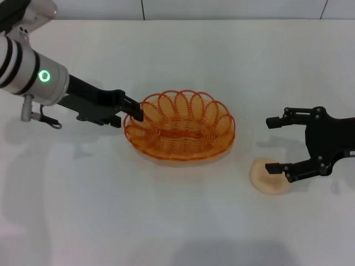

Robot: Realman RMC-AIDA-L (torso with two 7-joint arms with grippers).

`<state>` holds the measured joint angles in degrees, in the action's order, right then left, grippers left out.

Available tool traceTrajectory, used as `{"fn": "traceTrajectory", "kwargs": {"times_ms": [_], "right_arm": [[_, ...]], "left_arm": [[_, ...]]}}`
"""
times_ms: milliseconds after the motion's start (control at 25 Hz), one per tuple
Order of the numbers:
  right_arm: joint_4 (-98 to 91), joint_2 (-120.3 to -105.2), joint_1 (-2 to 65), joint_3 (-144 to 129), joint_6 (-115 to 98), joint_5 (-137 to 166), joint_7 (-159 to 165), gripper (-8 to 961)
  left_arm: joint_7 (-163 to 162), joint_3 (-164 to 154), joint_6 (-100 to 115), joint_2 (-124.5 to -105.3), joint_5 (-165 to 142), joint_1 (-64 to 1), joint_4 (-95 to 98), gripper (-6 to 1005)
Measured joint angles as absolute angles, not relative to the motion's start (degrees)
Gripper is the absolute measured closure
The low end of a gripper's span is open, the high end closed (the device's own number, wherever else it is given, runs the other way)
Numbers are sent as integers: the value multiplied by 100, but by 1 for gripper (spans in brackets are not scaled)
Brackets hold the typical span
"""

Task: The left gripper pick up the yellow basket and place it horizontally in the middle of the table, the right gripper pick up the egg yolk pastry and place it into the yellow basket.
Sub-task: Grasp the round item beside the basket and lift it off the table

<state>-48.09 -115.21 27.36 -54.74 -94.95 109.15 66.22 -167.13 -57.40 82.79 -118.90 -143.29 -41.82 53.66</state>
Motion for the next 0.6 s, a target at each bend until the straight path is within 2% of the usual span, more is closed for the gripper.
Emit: {"fn": "traceTrajectory", "kwargs": {"times_ms": [80,280,400,520,600], "right_arm": [[-4808,-11526,2736,-5468,-9494,10915,6676,73],[-4807,-11537,2736,-5441,-9492,10891,6922,73],[-4807,-11539,2735,-5444,-9482,10843,7045,73],[-4807,-11539,2739,-5437,-9398,10837,7193,73],[-4808,-11535,2756,-5438,-9316,10836,7324,73]], "left_arm": [[-16424,-5723,8348,-11876,-14247,-4117,5536,537],[-15223,-5703,8368,-11786,-13521,-3744,5912,302],[-13873,-5495,8316,-11715,-12869,-3424,5954,214],[-12630,-5145,8427,-11725,-12314,-3225,5897,127],[-11704,-5013,8674,-11717,-11856,-3096,5802,127]]}}
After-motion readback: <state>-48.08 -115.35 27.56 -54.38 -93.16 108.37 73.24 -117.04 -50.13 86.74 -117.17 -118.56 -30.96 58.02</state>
